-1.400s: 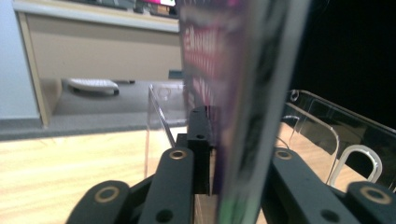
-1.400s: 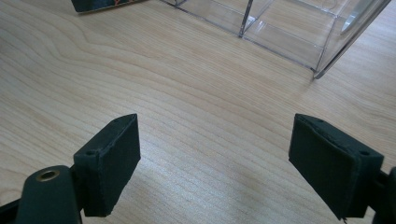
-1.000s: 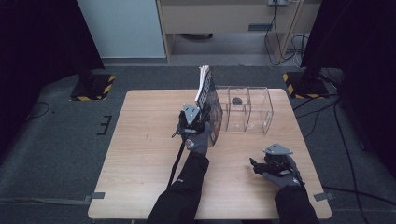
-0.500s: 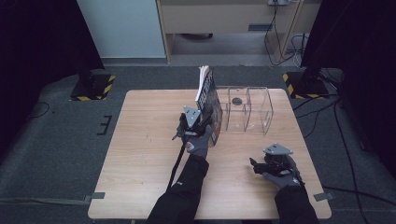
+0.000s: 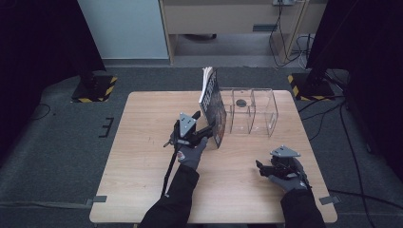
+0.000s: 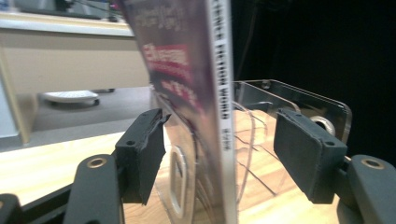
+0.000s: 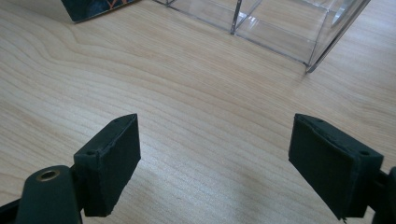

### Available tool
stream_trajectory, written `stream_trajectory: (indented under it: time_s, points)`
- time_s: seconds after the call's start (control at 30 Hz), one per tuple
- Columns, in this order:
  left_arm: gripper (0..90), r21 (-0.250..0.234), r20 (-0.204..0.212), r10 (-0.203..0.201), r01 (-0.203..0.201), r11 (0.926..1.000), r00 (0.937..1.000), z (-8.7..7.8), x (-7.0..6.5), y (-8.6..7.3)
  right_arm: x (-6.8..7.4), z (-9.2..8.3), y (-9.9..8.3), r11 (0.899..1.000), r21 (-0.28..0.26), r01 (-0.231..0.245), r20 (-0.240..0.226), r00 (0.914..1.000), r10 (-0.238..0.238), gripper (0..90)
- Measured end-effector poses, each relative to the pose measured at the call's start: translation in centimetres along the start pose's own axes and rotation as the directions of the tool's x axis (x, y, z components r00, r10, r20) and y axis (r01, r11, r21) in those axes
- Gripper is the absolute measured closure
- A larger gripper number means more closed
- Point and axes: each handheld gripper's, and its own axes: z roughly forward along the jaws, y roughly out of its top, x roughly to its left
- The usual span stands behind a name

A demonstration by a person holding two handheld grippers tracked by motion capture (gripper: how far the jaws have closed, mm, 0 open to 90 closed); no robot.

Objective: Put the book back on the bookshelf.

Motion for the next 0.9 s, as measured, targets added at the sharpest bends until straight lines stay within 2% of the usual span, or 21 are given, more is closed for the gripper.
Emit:
stream_trajectory:
  time_s: [0.1,0.17,0.27,0.37,0.47,0.57,0.7,0.77,0.9]
  points:
    - [31.7,0.003,0.026,0.024,-0.024,0.9997,0.9994,-0.6,-0.2,0.2,-0.1,0.0,0.0,1.0,0.007,-0.004,0.003,1.0,0.004,16.6]
    - [31.4,0.019,0.044,0.015,-0.016,0.9997,0.9989,-1.0,-0.2,0.3,-0.2,0.0,0.0,1.0,0.005,-0.004,0.006,1.0,0.003,16.6]
    - [30.2,0.044,0.052,0.015,-0.018,0.9989,0.9985,-1.3,0.1,0.4,-0.2,0.0,0.0,1.0,0.004,-0.011,0.009,0.9999,0.011,16.6]
    - [29.5,0.066,0.056,0.036,-0.04,0.9971,0.9978,-1.9,0.4,0.5,-0.4,0.0,-0.1,1.0,0.002,-0.018,0.009,0.9998,0.018,16.6]
    - [28.3,0.084,0.079,0.065,-0.072,0.9939,0.9947,-2.6,0.6,0.7,-0.5,-0.2,-0.1,1.0,-0.001,-0.023,0.015,0.9996,0.023,16.6]
    - [27.3,0.111,0.11,0.058,-0.071,0.9913,0.9922,-3.7,1.0,0.8,-0.5,-0.3,-0.1,1.0,-0.002,-0.023,0.017,0.9996,0.023,16.6]
    - [25.9,0.162,0.126,0.098,-0.118,0.9797,0.9872,-5.3,1.6,0.6,-0.6,-0.3,-0.2,0.999,0.009,-0.033,0.021,0.9992,0.033,16.5]
    - [25.3,0.183,0.132,0.094,-0.117,0.9762,0.9867,-6.1,1.9,0.3,-0.7,-0.3,-0.2,0.999,0.01,-0.037,0.026,0.999,0.037,16.5]
    - [24.5,0.242,0.14,0.082,-0.114,0.9637,0.9868,-7.9,2.9,-1.0,-0.9,-0.4,-0.3,0.999,0.015,-0.043,0.026,0.9988,0.042,16.5]
